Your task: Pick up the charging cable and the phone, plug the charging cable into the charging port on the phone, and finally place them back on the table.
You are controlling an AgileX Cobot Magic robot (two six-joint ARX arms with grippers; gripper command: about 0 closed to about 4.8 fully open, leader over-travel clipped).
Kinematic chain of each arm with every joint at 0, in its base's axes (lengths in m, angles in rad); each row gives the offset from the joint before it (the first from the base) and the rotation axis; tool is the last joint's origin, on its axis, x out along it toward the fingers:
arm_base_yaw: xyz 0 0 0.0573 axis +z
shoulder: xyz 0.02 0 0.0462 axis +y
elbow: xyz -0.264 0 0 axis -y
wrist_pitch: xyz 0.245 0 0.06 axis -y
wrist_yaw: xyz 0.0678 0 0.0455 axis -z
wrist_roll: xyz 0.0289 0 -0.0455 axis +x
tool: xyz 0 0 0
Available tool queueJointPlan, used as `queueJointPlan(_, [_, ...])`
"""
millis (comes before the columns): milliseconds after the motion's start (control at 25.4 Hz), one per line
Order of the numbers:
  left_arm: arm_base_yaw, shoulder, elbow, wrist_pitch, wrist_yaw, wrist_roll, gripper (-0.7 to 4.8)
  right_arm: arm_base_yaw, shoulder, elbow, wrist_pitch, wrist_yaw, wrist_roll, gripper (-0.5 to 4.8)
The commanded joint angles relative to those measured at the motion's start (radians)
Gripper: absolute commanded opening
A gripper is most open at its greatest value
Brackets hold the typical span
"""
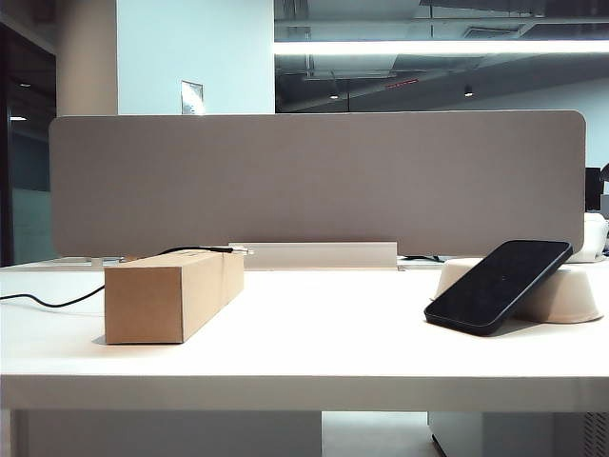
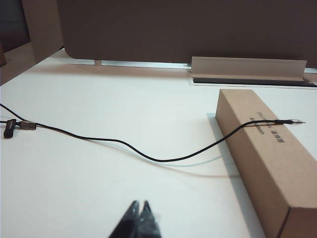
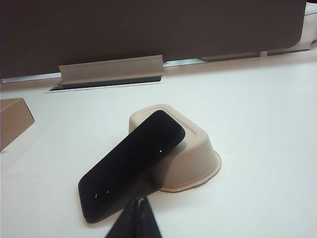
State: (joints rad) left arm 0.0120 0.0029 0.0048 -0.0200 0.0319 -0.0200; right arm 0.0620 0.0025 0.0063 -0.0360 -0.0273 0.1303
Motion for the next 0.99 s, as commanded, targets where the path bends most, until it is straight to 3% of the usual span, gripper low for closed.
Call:
queueJointPlan(39, [0.003,0.001,0.003,0.006,0.002,-0.003,-0.06,-0.001,-0.002,-0.006,0.01,0.002,-0.001,0.12])
queueJointPlan(434, [0.003,0.001,0.003,0.007,0.002,-0.004,-0.06,-0.001,-0.002,-0.006,0.011,0.002,-0.001,0.12])
queueJointPlan(592, [0.003,0.001,0.004,0.006,0.002,-0.044,-0.06,-0.001,-0.002,-0.006,0.01,0.002,0.002,0.12])
queueJointPlan(986, [0.002,0.002,0.035,-0.001,0.029,-0.043,-0.06,0.0,-0.001,0.0,0.071,0.001,0.079,-0.06])
